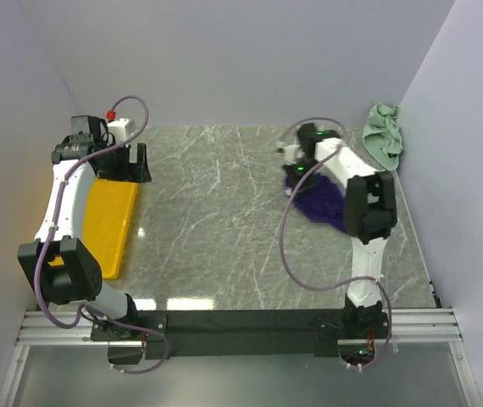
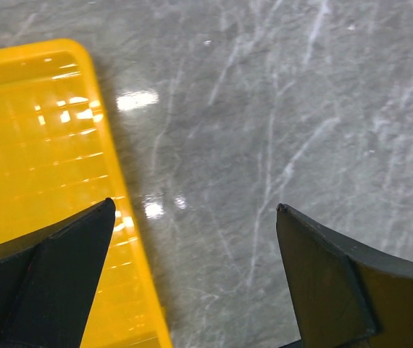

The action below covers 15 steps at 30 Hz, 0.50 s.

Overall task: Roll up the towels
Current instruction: Move the towel to the center of the board

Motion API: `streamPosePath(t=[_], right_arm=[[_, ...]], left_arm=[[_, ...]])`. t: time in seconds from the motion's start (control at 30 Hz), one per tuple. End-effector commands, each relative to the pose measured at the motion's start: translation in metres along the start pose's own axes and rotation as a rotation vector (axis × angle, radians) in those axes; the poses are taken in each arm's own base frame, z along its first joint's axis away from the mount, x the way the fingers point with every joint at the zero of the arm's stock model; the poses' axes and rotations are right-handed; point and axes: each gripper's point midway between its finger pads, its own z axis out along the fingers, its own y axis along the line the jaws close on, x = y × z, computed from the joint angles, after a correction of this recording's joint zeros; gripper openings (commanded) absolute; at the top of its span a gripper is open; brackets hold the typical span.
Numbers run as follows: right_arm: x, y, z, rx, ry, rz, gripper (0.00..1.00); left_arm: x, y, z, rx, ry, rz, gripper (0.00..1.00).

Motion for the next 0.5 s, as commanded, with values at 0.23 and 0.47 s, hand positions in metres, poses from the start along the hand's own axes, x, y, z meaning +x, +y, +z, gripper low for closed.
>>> streamPosePath(t=[0.23,0.47], right_arm=[[-0.079,0.175,-0.026,-0.371,-0.177,-0.19,0.86],[-0.08,0.13,-0.068,-0.117,-0.318,-0.246,0.81]], left_arm=[[-0.004,-0.028,0.003,0.155,-0.016,-0.095,0.99],[0.025,-0.058,0.028,0.334,0.026,-0.178,0.89]])
